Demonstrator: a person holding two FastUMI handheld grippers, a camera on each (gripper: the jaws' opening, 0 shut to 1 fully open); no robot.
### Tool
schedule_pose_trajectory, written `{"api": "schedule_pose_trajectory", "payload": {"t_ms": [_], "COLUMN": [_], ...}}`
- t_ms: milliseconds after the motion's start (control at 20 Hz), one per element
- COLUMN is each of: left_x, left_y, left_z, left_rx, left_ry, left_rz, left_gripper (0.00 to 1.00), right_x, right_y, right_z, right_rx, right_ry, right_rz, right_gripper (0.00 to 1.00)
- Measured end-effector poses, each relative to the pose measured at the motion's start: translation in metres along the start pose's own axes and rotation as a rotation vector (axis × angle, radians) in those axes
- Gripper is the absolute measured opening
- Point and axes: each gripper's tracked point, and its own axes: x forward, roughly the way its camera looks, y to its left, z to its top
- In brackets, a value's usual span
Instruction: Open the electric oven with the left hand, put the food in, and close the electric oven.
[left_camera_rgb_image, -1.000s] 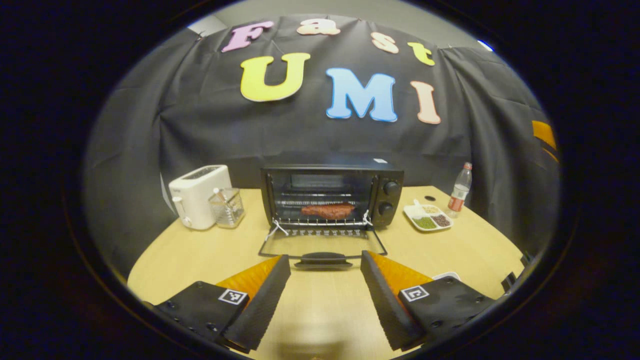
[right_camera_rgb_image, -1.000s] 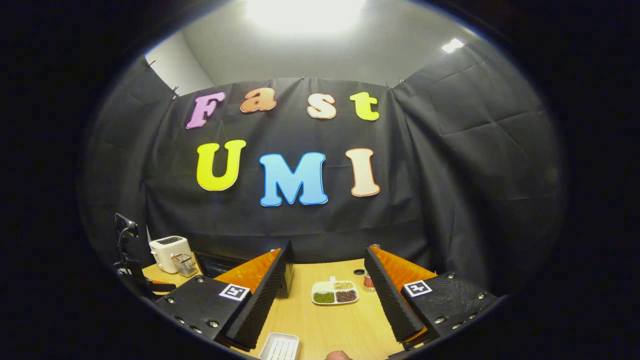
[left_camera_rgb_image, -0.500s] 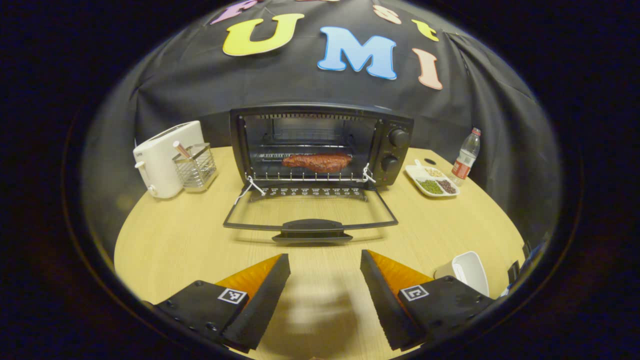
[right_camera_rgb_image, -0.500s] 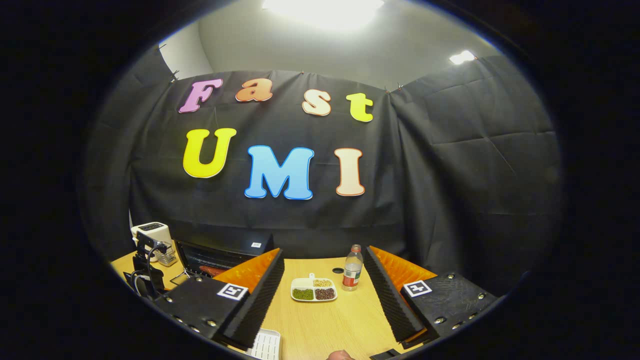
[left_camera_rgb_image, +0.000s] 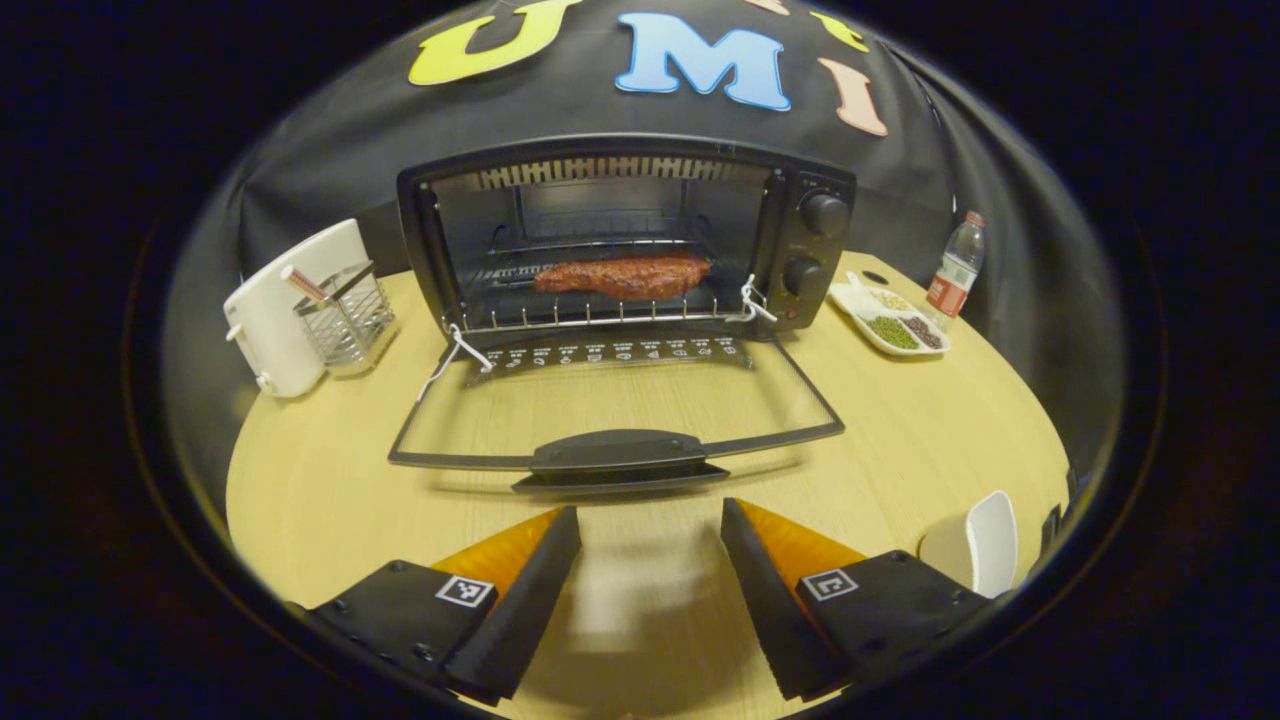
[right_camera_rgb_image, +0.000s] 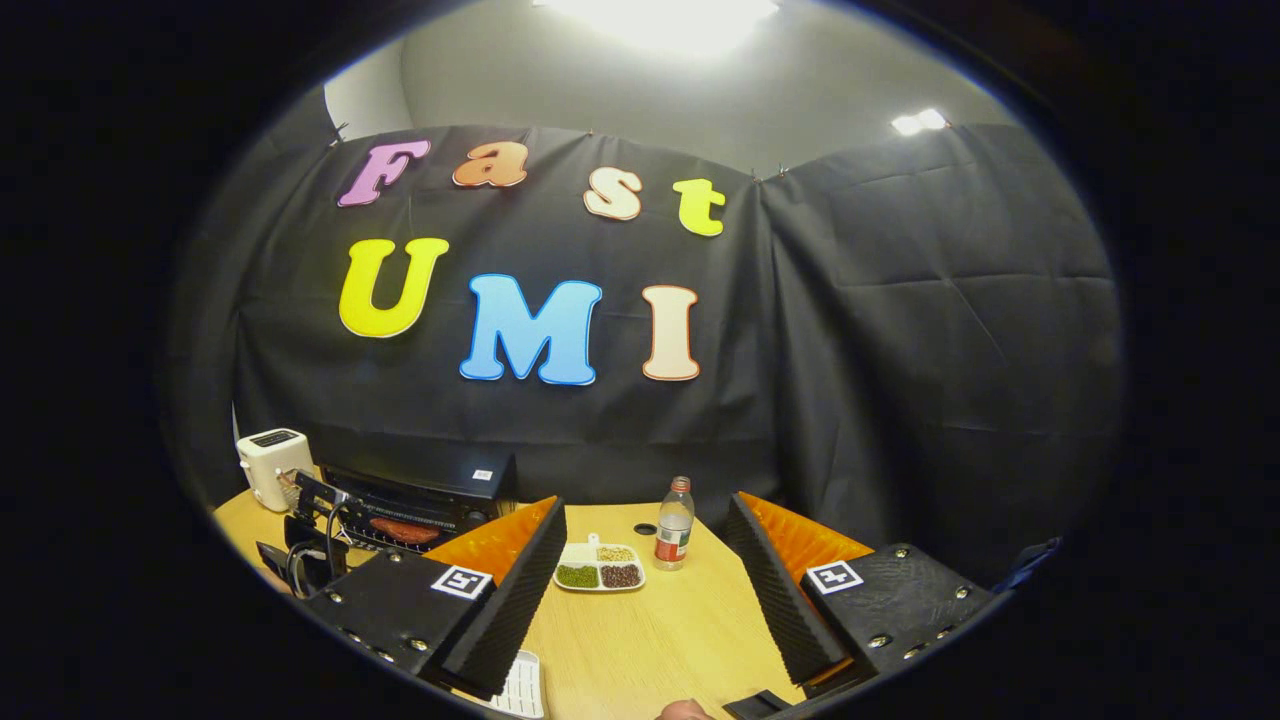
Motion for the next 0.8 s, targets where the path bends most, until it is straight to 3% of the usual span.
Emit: {"api": "schedule_pose_trajectory", "payload": {"t_ms": [150, 300, 350, 500, 650, 700, 750, 800], "left_x": [0.009, 0.012, 0.011, 0.013, 0.010, 0.007, 0.003, 0.000], "left_y": [0.006, 0.011, 0.011, 0.012, 0.011, 0.011, 0.011, 0.011], "left_z": [-0.003, -0.001, -0.001, 0.001, 0.004, 0.006, 0.009, 0.011], "left_rx": [0.002, 0.013, 0.010, -0.003, -0.027, -0.029, -0.029, -0.032], "left_ry": [0.015, 0.016, 0.015, 0.005, 0.009, 0.003, -0.005, -0.018], "left_rz": [0.014, 0.025, 0.026, 0.040, 0.036, 0.034, 0.033, 0.033], "left_gripper": [0.96, 1.00, 0.96, 1.00, 1.00, 0.96, 1.00, 0.96], "right_x": [0.001, 0.003, 0.005, 0.006, 0.010, 0.011, 0.010, 0.010], "right_y": [0.000, 0.002, 0.001, 0.005, 0.007, 0.007, 0.009, 0.009], "right_z": [-0.004, -0.005, -0.006, -0.006, -0.006, -0.006, -0.007, -0.007], "right_rx": [-0.003, -0.027, -0.038, -0.033, -0.033, -0.035, -0.036, -0.036], "right_ry": [0.011, 0.015, 0.017, 0.022, 0.016, 0.016, 0.015, 0.014], "right_rz": [-0.013, -0.017, -0.022, -0.011, -0.006, -0.003, 0.001, 0.003], "right_gripper": [0.98, 0.98, 0.99, 0.96, 0.96, 0.96, 0.96, 0.96]}}
